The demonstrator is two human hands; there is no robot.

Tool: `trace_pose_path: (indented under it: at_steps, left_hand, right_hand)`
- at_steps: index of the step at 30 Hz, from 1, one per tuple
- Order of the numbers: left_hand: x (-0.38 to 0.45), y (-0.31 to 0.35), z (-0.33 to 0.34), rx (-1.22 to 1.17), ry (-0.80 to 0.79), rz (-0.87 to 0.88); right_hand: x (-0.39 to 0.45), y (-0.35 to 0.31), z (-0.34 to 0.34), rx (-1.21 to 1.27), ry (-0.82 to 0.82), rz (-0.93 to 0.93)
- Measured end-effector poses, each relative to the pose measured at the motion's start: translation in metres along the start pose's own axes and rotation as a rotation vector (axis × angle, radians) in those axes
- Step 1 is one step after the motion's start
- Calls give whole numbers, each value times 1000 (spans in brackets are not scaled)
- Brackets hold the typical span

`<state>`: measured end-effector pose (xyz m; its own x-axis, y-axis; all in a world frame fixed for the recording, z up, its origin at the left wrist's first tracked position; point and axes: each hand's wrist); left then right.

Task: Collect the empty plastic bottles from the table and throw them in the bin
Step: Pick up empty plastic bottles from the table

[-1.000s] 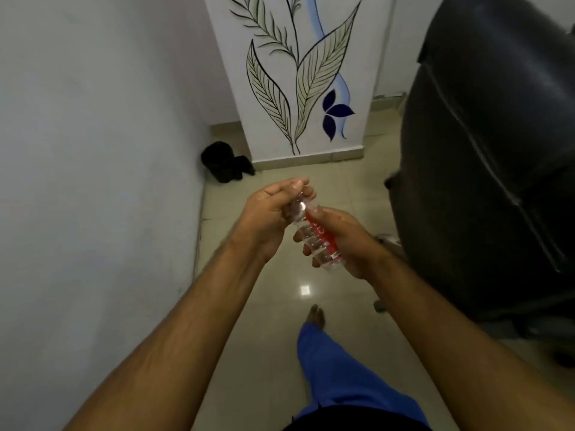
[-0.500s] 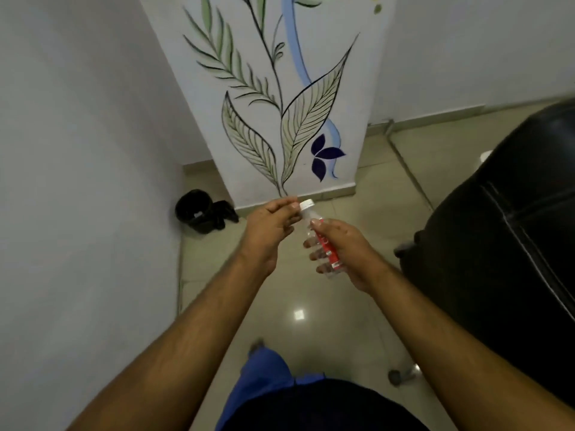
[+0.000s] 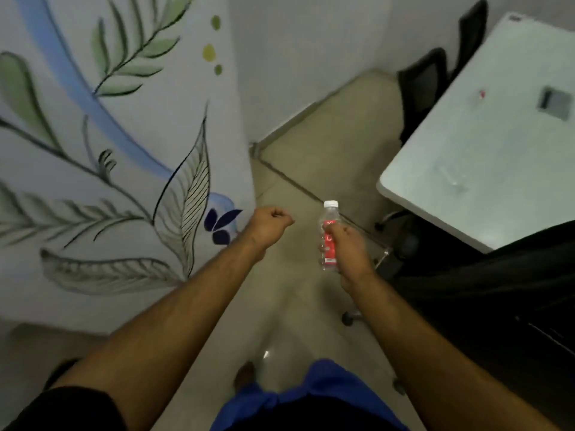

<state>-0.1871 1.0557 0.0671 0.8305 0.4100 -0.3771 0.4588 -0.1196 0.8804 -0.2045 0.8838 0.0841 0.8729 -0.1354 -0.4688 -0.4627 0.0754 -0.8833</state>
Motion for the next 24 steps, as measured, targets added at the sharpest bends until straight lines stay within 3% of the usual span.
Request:
trace_pose_path:
  at_steps: [8, 18, 24]
  left_hand:
    - [131, 95, 89, 169, -321, 182]
    - [227, 160, 264, 348, -610, 288]
    - [278, 188, 385, 595, -818, 489]
  right_hand:
    - [114, -44, -11, 150, 414, -21]
    - [223, -87, -68, 336, 802, 48]
    - [293, -111, -112, 446, 1010, 114]
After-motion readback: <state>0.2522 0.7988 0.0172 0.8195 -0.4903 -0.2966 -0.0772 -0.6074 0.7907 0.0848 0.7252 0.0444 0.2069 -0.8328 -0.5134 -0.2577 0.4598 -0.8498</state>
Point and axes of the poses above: each hand's wrist, its own x-axis towards the middle knuckle, its own z-axis out of the palm, y = z × x, and after that the axes turned 9 degrees about y, right-handed
